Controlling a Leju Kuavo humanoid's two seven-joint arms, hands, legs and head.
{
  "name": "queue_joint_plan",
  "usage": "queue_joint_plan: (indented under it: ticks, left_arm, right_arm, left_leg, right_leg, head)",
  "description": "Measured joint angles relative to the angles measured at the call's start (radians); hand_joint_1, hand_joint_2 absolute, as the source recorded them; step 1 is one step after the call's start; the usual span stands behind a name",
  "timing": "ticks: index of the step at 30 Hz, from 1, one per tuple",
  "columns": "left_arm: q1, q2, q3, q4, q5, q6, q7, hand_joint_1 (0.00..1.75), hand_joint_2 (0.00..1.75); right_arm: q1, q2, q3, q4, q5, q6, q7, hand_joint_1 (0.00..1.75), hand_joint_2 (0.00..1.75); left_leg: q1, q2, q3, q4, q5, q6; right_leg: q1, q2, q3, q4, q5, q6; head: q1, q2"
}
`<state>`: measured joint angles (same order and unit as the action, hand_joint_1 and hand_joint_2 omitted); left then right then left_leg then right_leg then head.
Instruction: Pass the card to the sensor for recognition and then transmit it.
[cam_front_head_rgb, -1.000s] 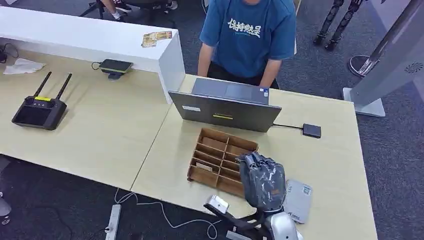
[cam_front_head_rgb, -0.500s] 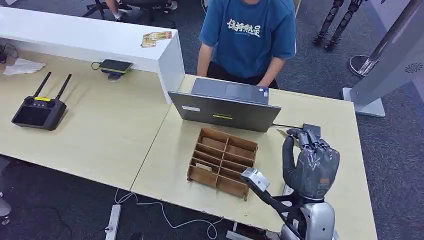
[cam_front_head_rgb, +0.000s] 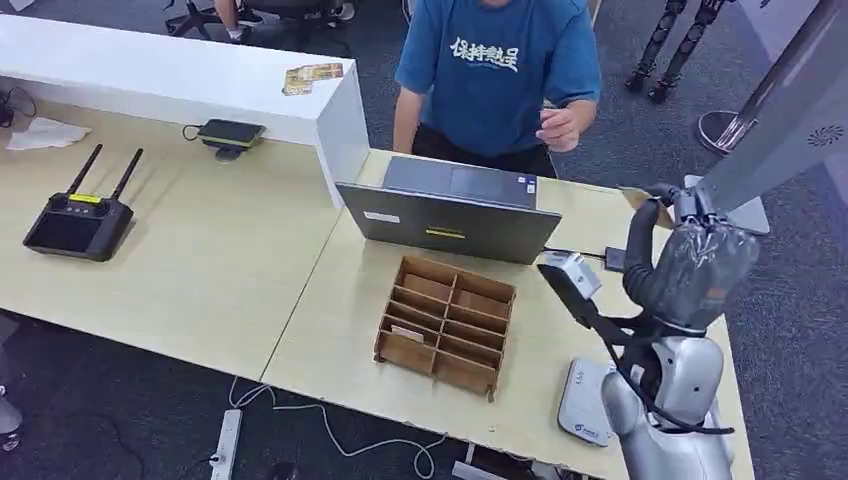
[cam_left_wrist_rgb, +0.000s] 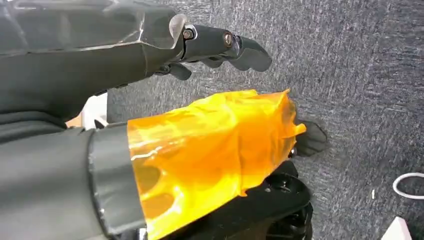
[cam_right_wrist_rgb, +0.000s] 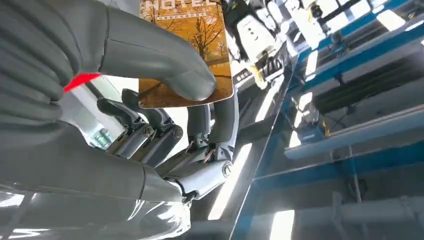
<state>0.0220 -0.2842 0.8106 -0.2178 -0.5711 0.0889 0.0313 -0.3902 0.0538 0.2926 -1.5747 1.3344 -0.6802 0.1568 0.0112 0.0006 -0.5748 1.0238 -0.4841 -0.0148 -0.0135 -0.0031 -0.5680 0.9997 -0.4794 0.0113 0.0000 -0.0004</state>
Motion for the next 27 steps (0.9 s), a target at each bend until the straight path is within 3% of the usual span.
queue_joint_plan:
  ticks: [11, 14, 18, 27]
  left_arm:
    - [-0.002, 0.001, -0.013, 0.000, -0.019, -0.007, 0.003, 0.00, 0.00]
    - [-0.003, 0.002, -0.034, 0.000, -0.072, -0.081, -0.063, 0.00, 0.00]
    - [0.008, 0.001, -0.072, -0.065, -0.090, -0.180, -0.020, 0.00, 0.00]
    - [0.010, 0.006, -0.144, -0.114, -0.076, -0.208, 0.002, 0.00, 0.00]
  right_arm:
    - [-0.084, 0.001, -0.011, 0.084, 0.010, 0.034, 0.031, 1.75, 1.75]
    - [-0.160, 0.008, -0.011, 0.150, 0.070, 0.103, 0.084, 1.75, 1.75]
    - [-0.300, 0.027, 0.002, 0.286, 0.119, 0.152, 0.132, 1.75, 1.75]
    - [-0.504, 0.064, 0.037, 0.571, 0.181, 0.185, 0.184, 1.75, 1.75]
  left_leg:
    - [0.000, 0.000, 0.000, 0.000, 0.000, 0.000]
    - [0.000, 0.000, -0.001, 0.000, 0.001, -0.001]
    - [0.000, 0.000, -0.001, 0.000, 0.003, -0.001]
    - [0.000, -0.004, -0.002, 0.000, 0.004, -0.001]
  right_leg:
    - [0.000, 0.000, 0.000, 0.001, 0.000, 0.000]
    - [0.000, 0.000, 0.000, 0.002, 0.001, -0.001]
    - [0.000, -0.001, -0.001, 0.002, 0.002, -0.001]
    - [0.000, -0.004, -0.001, 0.003, 0.002, -0.001]
  head:
    - [0.000, 0.000]
    - [0.000, 0.000]
    - [-0.001, 0.000]
    - [0.000, 0.000]
